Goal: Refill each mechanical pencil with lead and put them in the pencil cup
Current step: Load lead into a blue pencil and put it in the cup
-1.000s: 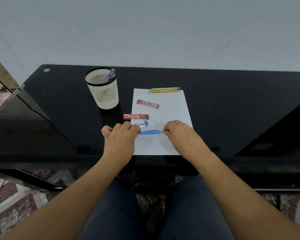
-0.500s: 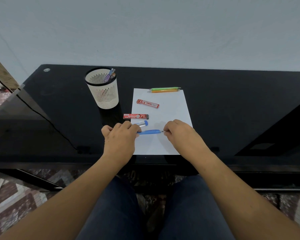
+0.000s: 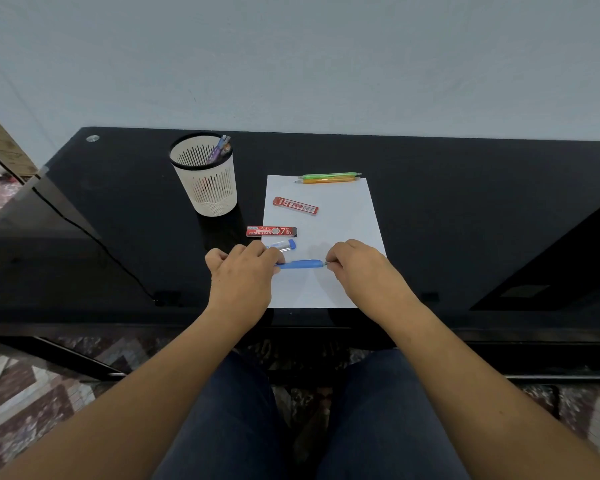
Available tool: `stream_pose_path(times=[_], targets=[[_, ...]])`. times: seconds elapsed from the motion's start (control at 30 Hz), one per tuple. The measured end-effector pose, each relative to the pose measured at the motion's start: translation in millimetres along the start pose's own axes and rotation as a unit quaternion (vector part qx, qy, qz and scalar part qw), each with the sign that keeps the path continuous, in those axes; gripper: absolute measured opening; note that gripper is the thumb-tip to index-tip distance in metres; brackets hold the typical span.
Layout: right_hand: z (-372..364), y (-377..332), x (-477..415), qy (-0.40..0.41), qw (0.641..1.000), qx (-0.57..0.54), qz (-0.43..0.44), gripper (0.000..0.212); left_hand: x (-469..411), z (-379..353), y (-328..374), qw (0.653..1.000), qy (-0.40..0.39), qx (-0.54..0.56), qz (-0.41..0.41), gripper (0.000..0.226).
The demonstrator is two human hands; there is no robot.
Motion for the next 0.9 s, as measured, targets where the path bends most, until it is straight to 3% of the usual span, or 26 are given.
stream_pose_path(times=[0.4, 0.57, 0.67, 0.8, 0.9], targets=[[4, -6, 10, -0.012, 1.000, -0.026, 0.006, 0.031, -2, 3, 4, 1.000, -0.009, -0.011, -0.018, 0.025], [6, -4, 7, -0.017, 1.000, -0.010, 0.000, 0.020, -4, 3, 7, 0.999, -0.014, -0.008, -0.032, 0.027], [5, 0, 5, 0.018, 1.000, 0.002, 0.015, 0.014, -5, 3, 9, 1.000, -0.017, -0.001, -0.025, 0.025], [-1, 2, 4, 0.019, 1.000, -0.012, 0.021, 0.037, -3, 1, 16, 1.000, 0.007, 0.013, -0.028, 0.023], [-4, 4, 3, 0.021, 0.999, -0.005, 0.030, 0.036, -2, 1, 20, 0.998, 0.036, 0.016, -0.043, 0.021]])
Point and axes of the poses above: each hand's wrist, its own x-axis away from the middle knuckle, its own z-axis out of the back of the hand, y = z × x, the point moved 1 cm from there along -x, towards the middle knuckle, and after that the axes turned 13 degrees about -x, right-handed, at the moved point
